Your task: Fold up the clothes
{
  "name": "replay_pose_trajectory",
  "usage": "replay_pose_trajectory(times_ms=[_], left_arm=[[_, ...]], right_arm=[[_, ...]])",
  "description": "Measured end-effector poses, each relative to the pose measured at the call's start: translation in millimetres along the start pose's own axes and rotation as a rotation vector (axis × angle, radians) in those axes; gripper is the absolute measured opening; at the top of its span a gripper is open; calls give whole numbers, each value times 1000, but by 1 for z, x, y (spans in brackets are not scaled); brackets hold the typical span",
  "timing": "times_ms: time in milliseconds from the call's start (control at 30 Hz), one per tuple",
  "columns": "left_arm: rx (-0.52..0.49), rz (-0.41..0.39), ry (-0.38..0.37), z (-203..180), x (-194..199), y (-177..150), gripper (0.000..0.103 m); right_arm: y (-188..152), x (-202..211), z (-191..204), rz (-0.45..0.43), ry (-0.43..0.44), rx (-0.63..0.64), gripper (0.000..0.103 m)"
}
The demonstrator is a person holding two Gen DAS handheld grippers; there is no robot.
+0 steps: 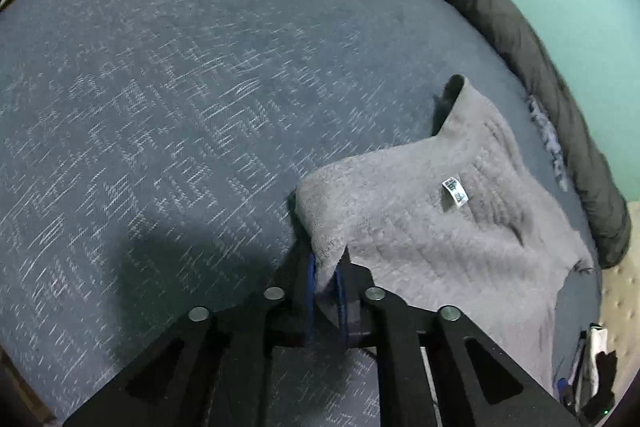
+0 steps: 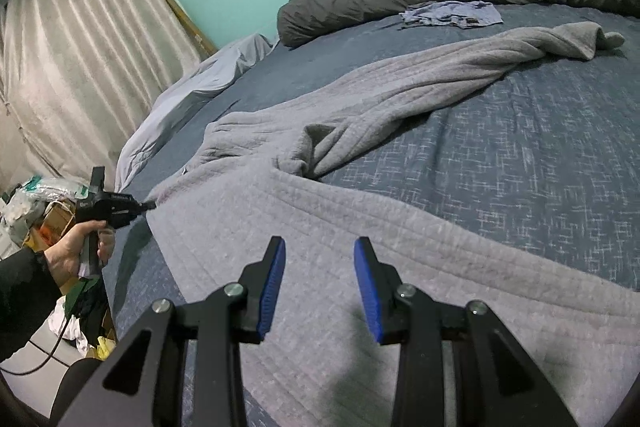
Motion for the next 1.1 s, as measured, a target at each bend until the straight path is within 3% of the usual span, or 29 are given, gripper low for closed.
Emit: replay_pose_trajectory(times_ms=[67, 167, 333, 467, 567, 800, 967, 1100], left_arm=[[-22, -24, -8, -7, 10, 1, 14], [-40, -69, 25, -18, 28, 3, 33], [-48, -153, 73, -27, 62, 4, 33], [-115, -177, 19, -56, 69, 1, 34], [-141, -195, -20, -80, 74, -6, 38], [-225, -182, -133, -168, 26, -37, 38], [-287, -138, -206, -219, -19, -75, 39], [-317, -106, -229, -237, -51, -95, 39]], right_arm=[[0, 1, -6, 0, -21, -24, 36], [1, 6, -20, 0, -60, -73, 36], [6, 27, -44, -18, -110, -151, 43], [19, 48, -67, -37, -148, -192, 47], [37, 59, -90, -13, -250, -140, 49], [85, 68, -152, 43, -424, -79, 51], [111, 54, -193, 72, -441, -149, 54], [131, 31, -215, 90, -474, -189, 57]])
Point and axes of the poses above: each gripper's, at about its wrist camera, not at the fingertips, and x roughly against the way its jaws point, z to its left, y to its top, the point moved 1 cm from there along -x, roughly the way its jaws point, and after that the axes turned 7 degrees about -y, right-handed, at the moved point
